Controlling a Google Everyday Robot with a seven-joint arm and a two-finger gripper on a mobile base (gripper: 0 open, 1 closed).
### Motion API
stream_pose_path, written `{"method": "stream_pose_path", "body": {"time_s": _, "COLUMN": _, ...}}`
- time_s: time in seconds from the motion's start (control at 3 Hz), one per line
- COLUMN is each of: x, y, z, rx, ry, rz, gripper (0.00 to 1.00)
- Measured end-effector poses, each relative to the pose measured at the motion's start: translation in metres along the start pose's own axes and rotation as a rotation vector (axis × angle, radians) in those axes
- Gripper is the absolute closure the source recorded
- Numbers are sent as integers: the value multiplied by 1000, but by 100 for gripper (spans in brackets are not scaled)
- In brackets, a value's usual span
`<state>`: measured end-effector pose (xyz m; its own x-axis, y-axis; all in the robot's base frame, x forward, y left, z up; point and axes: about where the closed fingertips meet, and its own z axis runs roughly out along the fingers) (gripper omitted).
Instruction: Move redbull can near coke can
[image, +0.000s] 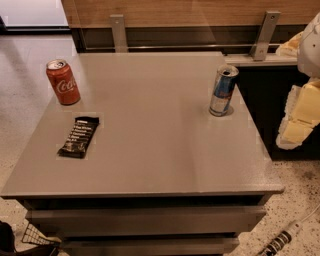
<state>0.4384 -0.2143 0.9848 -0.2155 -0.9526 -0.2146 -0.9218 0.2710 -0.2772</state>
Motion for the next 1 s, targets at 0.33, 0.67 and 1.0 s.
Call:
{"method": "stream_pose_path", "body": {"time_s": 0.33, "x": 0, "y": 0, "z": 0, "rx": 0, "ry": 0, "rz": 0, "gripper": 0}}
{"method": "stream_pose_path", "body": {"time_s": 0.67, "x": -1, "y": -18, "z": 6, "rx": 22, "ry": -98, "rz": 35, "gripper": 0}}
{"method": "stream_pose_path", "body": {"time_s": 1.0, "x": -3, "y": -53, "z": 23, "rx": 45, "ry": -284, "rz": 102, "gripper": 0}}
